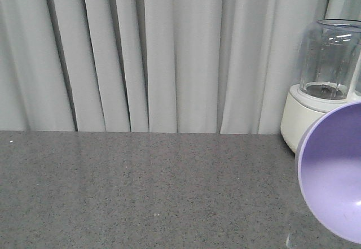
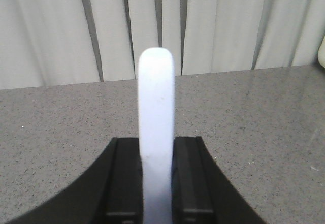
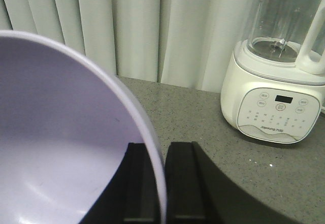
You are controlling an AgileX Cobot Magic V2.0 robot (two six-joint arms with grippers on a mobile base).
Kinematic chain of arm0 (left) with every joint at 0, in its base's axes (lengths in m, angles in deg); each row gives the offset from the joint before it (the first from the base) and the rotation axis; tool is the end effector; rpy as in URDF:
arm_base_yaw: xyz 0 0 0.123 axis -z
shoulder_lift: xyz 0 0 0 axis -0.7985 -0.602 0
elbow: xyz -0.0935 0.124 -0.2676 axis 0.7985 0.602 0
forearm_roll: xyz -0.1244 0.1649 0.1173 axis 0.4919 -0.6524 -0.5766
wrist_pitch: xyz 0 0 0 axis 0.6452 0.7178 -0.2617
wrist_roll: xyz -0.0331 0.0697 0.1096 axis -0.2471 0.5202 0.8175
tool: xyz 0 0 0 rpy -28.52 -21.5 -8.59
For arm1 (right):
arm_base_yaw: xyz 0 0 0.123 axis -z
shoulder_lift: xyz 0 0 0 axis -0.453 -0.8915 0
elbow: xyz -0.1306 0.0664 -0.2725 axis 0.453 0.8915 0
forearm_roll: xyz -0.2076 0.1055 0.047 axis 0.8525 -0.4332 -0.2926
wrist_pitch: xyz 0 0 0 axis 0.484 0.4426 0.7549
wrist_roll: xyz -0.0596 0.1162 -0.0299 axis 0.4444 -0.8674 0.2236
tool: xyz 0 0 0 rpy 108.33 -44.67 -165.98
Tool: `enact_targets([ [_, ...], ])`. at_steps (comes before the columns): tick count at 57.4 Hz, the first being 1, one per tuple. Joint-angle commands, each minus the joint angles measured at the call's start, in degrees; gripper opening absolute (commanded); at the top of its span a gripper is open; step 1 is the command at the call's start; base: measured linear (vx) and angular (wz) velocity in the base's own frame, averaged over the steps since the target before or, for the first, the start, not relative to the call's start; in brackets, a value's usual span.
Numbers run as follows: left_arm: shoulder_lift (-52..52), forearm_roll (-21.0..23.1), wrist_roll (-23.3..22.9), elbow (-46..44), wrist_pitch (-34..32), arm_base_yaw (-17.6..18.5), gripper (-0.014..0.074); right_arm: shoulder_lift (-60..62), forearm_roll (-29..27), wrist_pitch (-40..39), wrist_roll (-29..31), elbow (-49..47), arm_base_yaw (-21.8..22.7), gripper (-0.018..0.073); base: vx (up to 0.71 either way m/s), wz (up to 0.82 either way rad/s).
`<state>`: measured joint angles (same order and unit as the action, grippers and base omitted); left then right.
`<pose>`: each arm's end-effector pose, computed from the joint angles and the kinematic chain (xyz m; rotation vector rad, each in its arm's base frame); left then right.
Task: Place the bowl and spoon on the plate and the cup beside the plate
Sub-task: 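Drive the base to the counter with the pale blue plate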
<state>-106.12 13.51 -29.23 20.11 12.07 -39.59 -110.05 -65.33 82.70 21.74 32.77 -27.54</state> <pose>0.1302 -0.0243 0.4100 0.1554 1.8210 -0.1376 0.1360 0.0196 0.4221 -0.1703 1.8295 0.0816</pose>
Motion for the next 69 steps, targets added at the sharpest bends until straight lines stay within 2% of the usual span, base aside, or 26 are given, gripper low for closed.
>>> enact_targets([
  [1, 0.0, -0.1, -0.1, -1.5, -4.5, 0.4, -0.0003, 0.0, -0.6, -5.3, 0.4, -1.6, 0.1, -0.0009, -0.01, 0.01],
  [69, 0.0, -0.1, -0.1, -1.5, -4.5, 0.4, -0.0003, 0.0, -0.6, -5.2, 0.4, -1.6, 0.1, -0.0009, -0.13, -0.02],
])
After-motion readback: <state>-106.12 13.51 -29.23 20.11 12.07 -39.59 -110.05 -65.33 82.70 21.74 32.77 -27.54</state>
